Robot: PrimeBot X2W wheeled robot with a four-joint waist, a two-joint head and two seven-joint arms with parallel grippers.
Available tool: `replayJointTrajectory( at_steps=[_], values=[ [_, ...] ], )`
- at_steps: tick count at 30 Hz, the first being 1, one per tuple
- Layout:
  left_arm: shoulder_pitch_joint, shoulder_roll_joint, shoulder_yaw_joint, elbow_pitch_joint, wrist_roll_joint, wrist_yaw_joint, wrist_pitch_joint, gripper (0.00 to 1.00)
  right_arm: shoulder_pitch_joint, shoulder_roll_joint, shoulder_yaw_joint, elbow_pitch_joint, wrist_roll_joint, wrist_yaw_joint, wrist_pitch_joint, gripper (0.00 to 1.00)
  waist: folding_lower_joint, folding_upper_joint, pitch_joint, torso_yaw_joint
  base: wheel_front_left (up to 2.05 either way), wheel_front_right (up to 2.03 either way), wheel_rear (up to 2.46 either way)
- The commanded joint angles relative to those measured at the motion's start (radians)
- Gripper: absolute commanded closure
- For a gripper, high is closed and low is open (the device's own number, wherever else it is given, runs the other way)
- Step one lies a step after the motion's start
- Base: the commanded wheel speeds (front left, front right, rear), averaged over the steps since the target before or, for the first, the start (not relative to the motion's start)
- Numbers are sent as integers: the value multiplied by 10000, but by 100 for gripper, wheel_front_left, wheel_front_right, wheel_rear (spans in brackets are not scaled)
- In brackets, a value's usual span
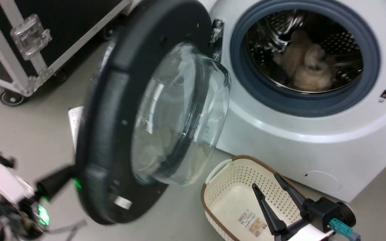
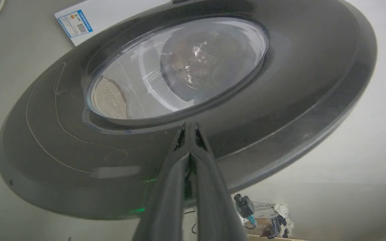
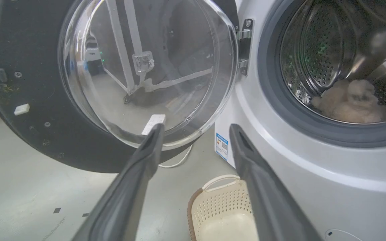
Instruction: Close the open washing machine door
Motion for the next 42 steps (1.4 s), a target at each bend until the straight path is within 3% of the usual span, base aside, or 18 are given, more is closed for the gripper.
replayJointTrajectory(
  at_steps=[1,8,15,23,31,37,42],
  values=[
    [633,-472,-262,-495,-150,99,240,100,191,69,-139,19,-81,8,-45,0,1,0,-217,-247,0,0,0],
    [2111,-1526,-1190,-1815,-337,261,434,100,212,69,-777,-8,-345,8,-45,0,1,0,-286,-1161,0,0,0],
    [2798,-1796,-2269,-1984,-956,74,-349,100,125,78,-1443,-56,-630,8,-45,0,1,0,46,-2381,0,0,0],
    [2374,-1810,-4250,-1076,-2396,-863,-2877,100,-166,2,-1769,-54,-787,8,-45,0,1,0,860,-4373,0,0,0],
    [770,-1812,-5692,42,-3503,-1706,-5130,100,-475,79,-1899,19,-787,8,-46,0,1,0,1689,-6028,0,0,0],
    [-1124,-1812,-6356,1392,-3936,-2109,-7181,100,-704,218,-1891,96,-692,8,-46,0,1,0,2105,-6875,0,0,0],
    [-2575,-1812,-6746,2655,-4184,-2327,-8691,100,-773,314,-1818,164,-623,8,-46,0,1,0,2223,-7180,0,0,0]
  ],
)
